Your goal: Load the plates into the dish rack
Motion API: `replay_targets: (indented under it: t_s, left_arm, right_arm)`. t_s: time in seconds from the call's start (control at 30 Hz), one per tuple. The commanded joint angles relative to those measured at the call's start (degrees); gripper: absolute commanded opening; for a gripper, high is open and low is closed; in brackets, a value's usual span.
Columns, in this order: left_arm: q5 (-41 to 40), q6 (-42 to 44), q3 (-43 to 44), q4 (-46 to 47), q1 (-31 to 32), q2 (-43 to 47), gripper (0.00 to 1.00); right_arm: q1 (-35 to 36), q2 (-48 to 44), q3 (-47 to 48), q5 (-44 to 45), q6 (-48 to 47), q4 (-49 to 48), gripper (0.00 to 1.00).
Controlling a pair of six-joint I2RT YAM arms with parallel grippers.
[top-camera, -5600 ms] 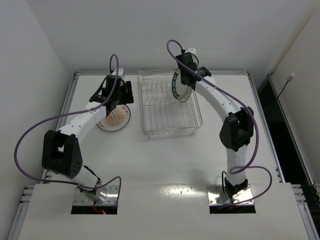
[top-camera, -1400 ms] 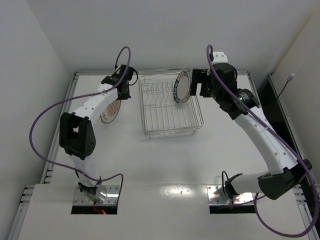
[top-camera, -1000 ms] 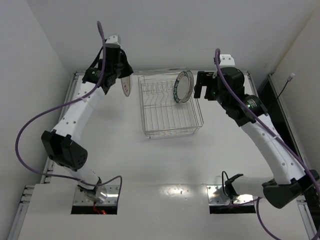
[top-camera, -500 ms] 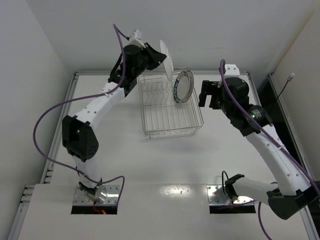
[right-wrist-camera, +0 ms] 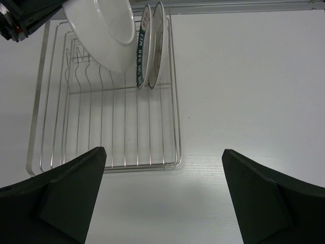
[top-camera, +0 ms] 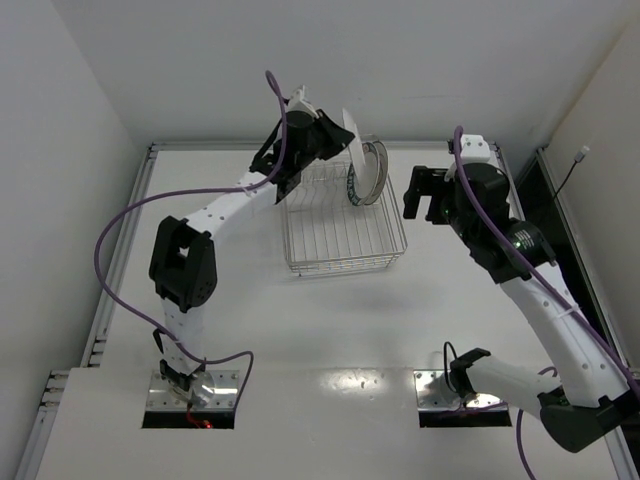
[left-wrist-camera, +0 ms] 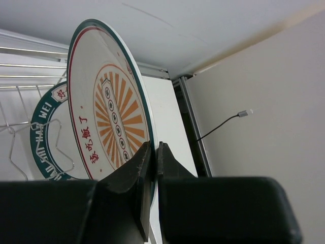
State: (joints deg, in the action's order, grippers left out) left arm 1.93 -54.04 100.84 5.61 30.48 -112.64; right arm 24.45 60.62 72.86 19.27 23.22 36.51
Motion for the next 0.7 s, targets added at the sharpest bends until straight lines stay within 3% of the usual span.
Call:
replay_targets:
  t_s: [0.0,0.67]
  left_arm:
    - [-2.54,-0.19,-0.81,7.31,0.11,2.16,0.0]
    - [-4.92,0.35,-4.51,6.7,0.11,-0.29,0.0]
  right_arm:
    - [-0.89,-0.94,-0.7,-0.55,0.77,-1.0,0.96]
    - [-1.95,-1.47,-1.23,-2.12,0.77,0.05,0.96]
